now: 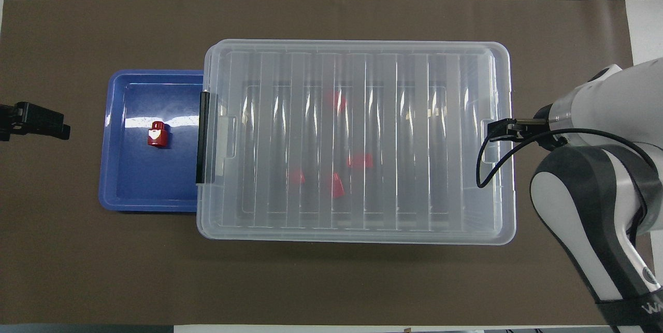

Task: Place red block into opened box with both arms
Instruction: 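Slide the lid away from the tray while the left gripper reaches the block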

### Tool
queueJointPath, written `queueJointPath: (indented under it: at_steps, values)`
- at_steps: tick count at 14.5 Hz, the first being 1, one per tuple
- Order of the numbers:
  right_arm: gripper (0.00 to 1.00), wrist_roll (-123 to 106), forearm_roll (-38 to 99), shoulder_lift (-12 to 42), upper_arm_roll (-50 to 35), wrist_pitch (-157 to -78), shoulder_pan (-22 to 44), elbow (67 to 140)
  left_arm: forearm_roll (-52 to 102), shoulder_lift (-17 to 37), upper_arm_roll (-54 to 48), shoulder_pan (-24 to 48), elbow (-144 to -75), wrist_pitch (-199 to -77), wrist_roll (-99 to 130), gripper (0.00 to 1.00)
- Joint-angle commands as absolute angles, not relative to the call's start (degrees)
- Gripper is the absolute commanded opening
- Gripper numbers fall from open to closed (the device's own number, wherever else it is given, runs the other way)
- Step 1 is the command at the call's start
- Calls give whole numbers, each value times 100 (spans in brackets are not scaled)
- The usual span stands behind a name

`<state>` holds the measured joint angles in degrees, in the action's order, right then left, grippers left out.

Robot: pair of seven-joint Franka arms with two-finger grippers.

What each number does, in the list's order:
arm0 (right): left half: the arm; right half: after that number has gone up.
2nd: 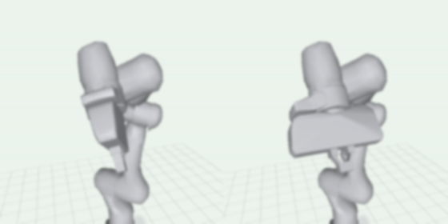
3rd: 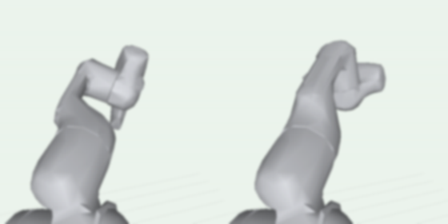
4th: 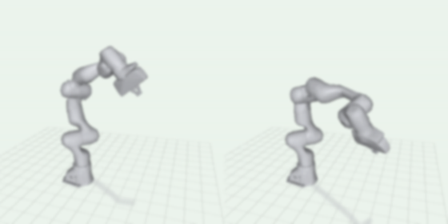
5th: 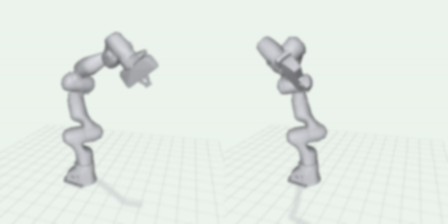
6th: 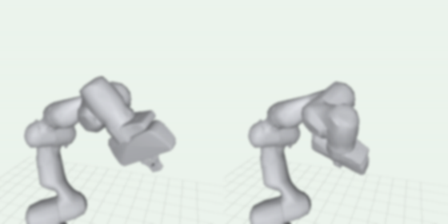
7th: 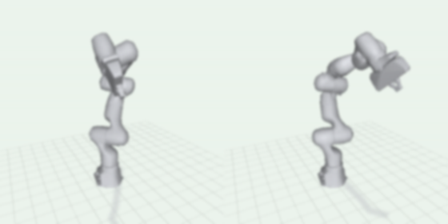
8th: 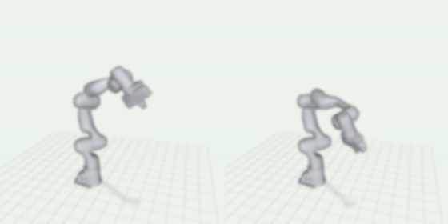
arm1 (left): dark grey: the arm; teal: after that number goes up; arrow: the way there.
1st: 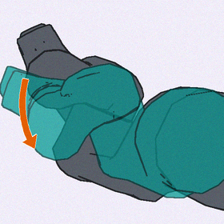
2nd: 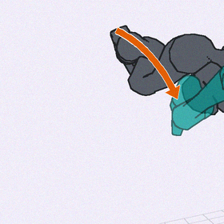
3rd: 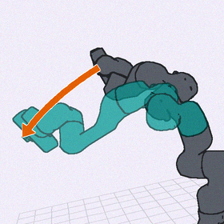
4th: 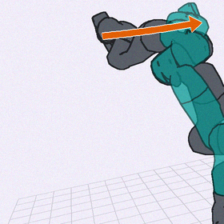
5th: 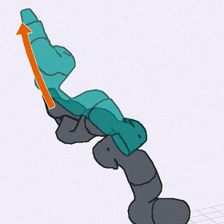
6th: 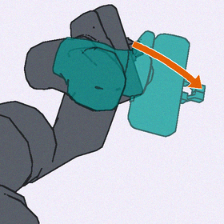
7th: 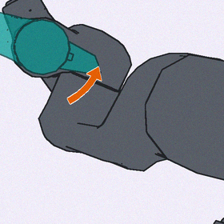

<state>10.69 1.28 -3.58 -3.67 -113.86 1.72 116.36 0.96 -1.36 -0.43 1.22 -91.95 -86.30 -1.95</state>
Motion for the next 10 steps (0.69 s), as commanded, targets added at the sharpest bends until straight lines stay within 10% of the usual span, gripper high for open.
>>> queueJointPath:
  at_steps: [1, 10]
  values:
    - [100, 914, 158, -439, -404, -11716, 88, 11953, 70, -299, -79, 70, -9360, -8613, -264, 100]
    - [100, 124, 141, -483, -387, -11751, -474, 12190, 62, -299, -79, 79, -9360, -8613, -228, 100]
